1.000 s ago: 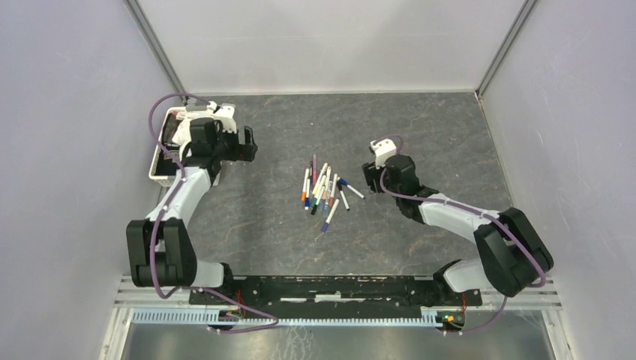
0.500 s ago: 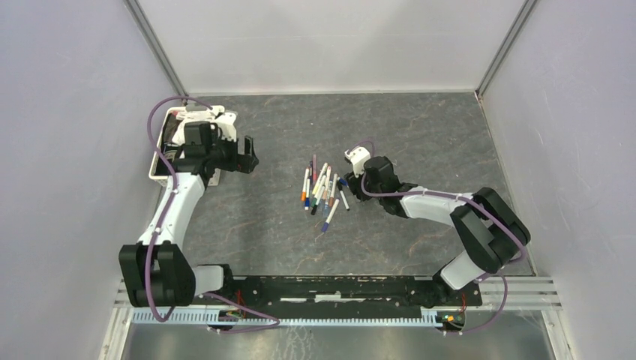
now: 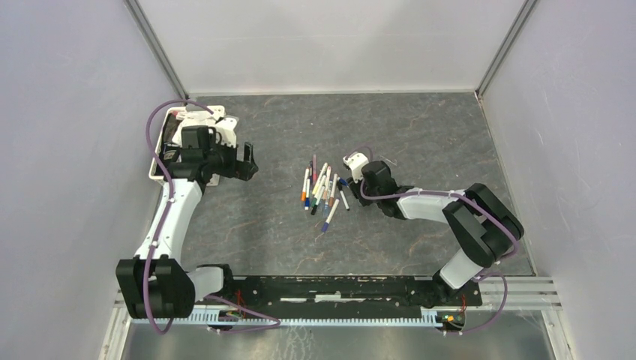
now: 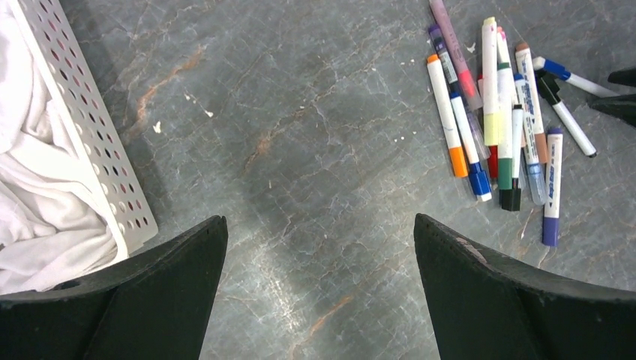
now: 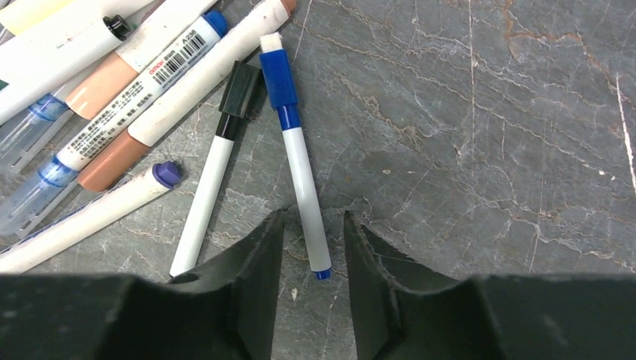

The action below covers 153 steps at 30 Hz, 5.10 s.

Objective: Open the pen caps
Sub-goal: Pick up the pen from the center of the board, then open the pen cap from the pen, then place the pen at the center of the board.

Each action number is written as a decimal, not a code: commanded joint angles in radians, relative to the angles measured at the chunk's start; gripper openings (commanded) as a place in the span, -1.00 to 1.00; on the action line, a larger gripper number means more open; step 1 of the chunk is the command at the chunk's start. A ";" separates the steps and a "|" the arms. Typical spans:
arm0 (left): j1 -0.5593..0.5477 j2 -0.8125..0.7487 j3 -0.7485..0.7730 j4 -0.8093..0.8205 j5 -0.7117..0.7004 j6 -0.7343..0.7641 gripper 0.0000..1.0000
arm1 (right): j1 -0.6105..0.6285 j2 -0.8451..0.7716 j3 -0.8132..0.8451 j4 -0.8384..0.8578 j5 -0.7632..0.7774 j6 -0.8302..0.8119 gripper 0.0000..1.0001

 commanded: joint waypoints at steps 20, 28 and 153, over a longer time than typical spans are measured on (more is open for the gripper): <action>0.003 -0.025 0.078 -0.181 0.208 0.221 1.00 | 0.008 -0.238 -0.025 -0.063 -0.018 0.062 -0.93; -0.008 -0.025 0.087 -0.293 0.468 0.545 1.00 | 0.023 -0.193 0.176 -0.252 -0.325 0.080 -1.00; -0.128 0.283 -0.148 0.188 -0.066 0.503 -0.96 | -0.181 -0.192 -0.004 -0.240 0.251 0.203 -1.00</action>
